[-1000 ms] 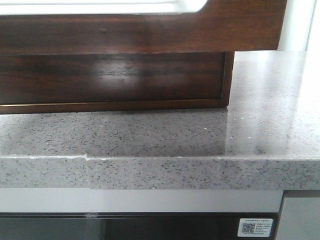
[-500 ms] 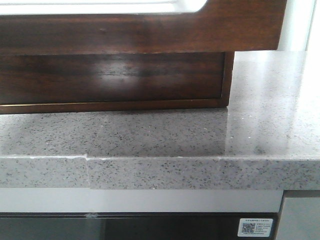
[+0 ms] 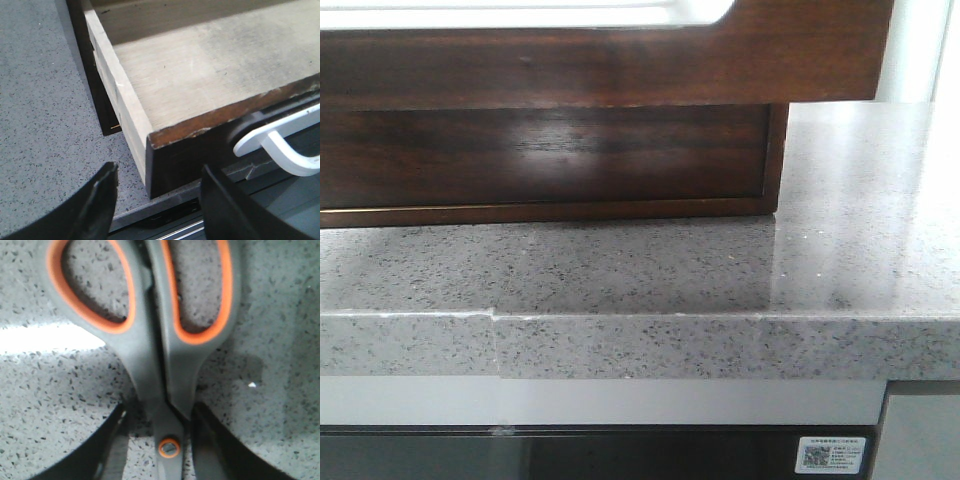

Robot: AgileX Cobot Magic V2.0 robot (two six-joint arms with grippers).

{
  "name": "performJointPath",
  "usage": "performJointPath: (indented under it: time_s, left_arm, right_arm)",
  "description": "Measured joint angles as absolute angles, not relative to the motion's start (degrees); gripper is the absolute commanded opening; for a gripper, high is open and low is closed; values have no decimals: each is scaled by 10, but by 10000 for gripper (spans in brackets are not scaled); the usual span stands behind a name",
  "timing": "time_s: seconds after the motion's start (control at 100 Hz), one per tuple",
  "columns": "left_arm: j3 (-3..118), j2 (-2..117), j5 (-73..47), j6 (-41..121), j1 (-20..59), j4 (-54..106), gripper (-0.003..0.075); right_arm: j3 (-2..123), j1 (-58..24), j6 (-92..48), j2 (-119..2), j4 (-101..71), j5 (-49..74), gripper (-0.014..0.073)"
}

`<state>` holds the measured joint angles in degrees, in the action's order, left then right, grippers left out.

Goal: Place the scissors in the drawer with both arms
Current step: 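Lift the scissors with the right gripper and carry them over the drawer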

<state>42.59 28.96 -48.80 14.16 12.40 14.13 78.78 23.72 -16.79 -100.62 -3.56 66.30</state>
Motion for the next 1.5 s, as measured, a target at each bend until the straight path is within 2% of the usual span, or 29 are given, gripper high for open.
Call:
performJointPath:
  time_s: [0.28,0.63,0.89,1.07,1.24,1.5]
  left_arm:
    - [426,290,-489,142,124,141,356]
    - [426,290,-489,142,124,141,356]
    - [426,290,-489,142,124,141,356]
    - [426,290,-488,142,124,141,356]
    - [426,290,-487,142,124,141,356]
    - [426,290,-483,142,124,141,356]
  right_arm:
    - [789,237,-170,-1006,-36,666,39]
    - [789,237,-174,-995,-36,667,37]
    - [789,213,-186,-873,-48,656,37]
    - [821,161,-203,-780,-58,652,37]
    - [907,88,-208,-725,-58,667,37]
    - [995,-103,-289,-713,-86,658,37]
